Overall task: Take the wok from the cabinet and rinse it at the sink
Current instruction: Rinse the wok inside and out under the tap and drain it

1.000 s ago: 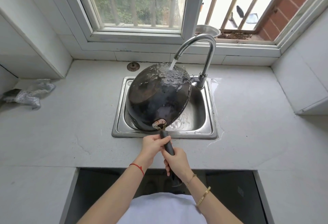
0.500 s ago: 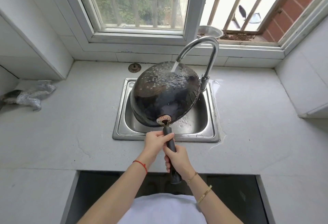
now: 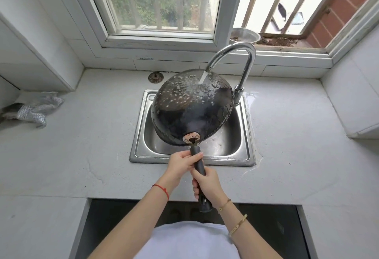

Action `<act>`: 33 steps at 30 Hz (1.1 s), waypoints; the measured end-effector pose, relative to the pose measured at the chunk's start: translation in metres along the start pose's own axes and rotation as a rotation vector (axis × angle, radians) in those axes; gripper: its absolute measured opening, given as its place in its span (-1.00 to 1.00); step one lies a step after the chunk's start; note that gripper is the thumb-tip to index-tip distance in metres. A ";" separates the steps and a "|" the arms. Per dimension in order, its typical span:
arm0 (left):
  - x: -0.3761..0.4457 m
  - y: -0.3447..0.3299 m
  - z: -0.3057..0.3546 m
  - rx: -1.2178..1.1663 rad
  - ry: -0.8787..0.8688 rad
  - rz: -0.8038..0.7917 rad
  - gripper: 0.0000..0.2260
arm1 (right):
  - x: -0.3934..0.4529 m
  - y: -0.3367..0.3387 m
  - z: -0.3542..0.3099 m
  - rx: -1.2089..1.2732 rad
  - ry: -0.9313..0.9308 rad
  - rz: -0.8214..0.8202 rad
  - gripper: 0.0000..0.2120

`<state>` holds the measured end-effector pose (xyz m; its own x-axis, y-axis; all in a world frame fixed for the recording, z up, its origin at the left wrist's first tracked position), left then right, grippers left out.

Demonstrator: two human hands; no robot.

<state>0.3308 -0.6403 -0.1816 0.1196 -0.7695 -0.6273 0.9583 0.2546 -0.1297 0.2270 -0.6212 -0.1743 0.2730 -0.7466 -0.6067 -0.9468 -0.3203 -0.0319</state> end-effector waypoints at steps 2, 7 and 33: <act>-0.001 0.000 -0.001 0.026 0.013 -0.009 -0.66 | 0.001 0.001 0.000 -0.009 -0.003 0.001 -0.79; -0.008 0.001 -0.010 0.050 0.074 -0.020 -0.65 | 0.002 0.000 0.002 -0.002 -0.003 0.008 -0.78; -0.013 0.018 -0.001 0.139 -0.019 0.217 -0.67 | -0.007 -0.003 -0.014 -0.103 0.087 0.095 -0.72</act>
<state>0.3462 -0.6254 -0.1769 0.3298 -0.7168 -0.6144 0.9360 0.3333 0.1136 0.2298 -0.6230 -0.1589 0.2009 -0.8226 -0.5320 -0.9478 -0.3006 0.1069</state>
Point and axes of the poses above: each hand's wrist, its own x-axis towards the middle knuckle, its own y-axis out of the back of the hand, z = x × y, the point moved 10 cm from there along x, towards the middle knuckle, and after that the axes turned 3 degrees about x, right-handed, at the moved point
